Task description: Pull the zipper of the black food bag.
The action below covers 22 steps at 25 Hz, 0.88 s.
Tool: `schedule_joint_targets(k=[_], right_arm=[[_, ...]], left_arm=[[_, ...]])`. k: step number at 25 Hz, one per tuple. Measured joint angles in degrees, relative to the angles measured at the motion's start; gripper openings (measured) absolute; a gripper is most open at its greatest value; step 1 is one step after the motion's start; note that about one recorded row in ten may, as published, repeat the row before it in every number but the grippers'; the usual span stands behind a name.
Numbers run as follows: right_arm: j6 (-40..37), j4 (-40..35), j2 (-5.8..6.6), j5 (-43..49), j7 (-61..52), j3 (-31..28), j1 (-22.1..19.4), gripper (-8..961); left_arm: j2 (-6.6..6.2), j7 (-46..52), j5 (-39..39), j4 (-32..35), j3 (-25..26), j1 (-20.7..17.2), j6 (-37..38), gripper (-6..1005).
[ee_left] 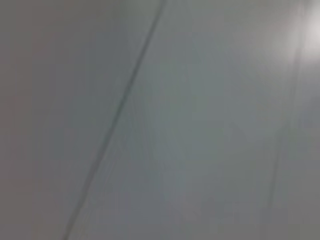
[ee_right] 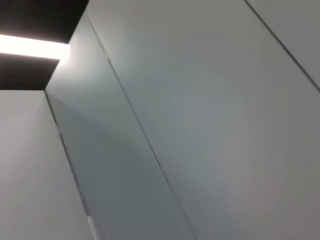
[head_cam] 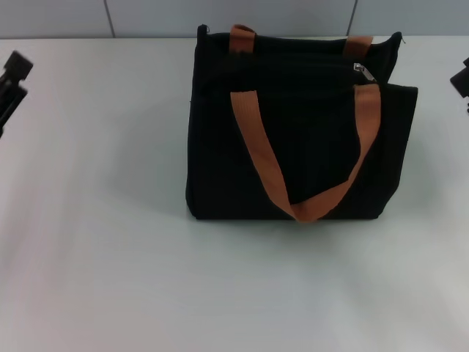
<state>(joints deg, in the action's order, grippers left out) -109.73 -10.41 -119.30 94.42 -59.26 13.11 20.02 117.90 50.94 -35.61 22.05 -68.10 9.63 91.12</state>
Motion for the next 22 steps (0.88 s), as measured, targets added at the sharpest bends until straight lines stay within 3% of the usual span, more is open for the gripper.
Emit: schedule_joint_targets(k=[3,4,5,8,9,10,11,16,22], right_arm=[[-1.41,-1.33,0.10,1.92,0.62,2.43,1.31,775],[-1.78,-2.26,0.13,2.92,1.21,4.05,1.82,775],[-2.03,-3.58,0.19,4.09,2.06,6.17,2.27,775],[-1.56,-7.60,0.26,8.99,5.29,13.77,3.73,775],[-0.98,-8.39,0.25,11.19,6.18,16.61,4.40,775],[-0.30,-8.63,0.24,12.63,6.66,18.41,4.87,775],[0.45,-8.79,0.18,14.02,7.11,20.32,5.29,775],[6.94,-7.47,-0.04,15.58,7.87,27.98,6.61,775],[10.62,-5.28,-0.16,15.22,7.80,28.63,7.23,775]], left_arm=[[-1.69,0.15,-6.08,0.25,-0.28,-0.47,5.49,840],[-1.69,0.15,-6.08,0.25,-0.28,-0.47,5.49,840],[-2.75,-0.23,-15.01,1.59,-0.43,0.30,8.96,840],[-3.09,-0.49,-25.34,4.12,-0.36,1.35,10.26,840],[-3.09,-0.49,-25.34,4.12,-0.36,1.35,10.26,840],[-2.77,-0.49,-34.45,6.74,-0.36,2.52,10.10,840],[-2.46,-0.45,-37.49,7.64,-0.26,2.97,9.67,840],[-1.54,0.01,-45.46,9.60,-0.33,4.34,6.30,840],[-0.72,0.29,-49.69,9.66,-0.30,5.64,3.11,840]])
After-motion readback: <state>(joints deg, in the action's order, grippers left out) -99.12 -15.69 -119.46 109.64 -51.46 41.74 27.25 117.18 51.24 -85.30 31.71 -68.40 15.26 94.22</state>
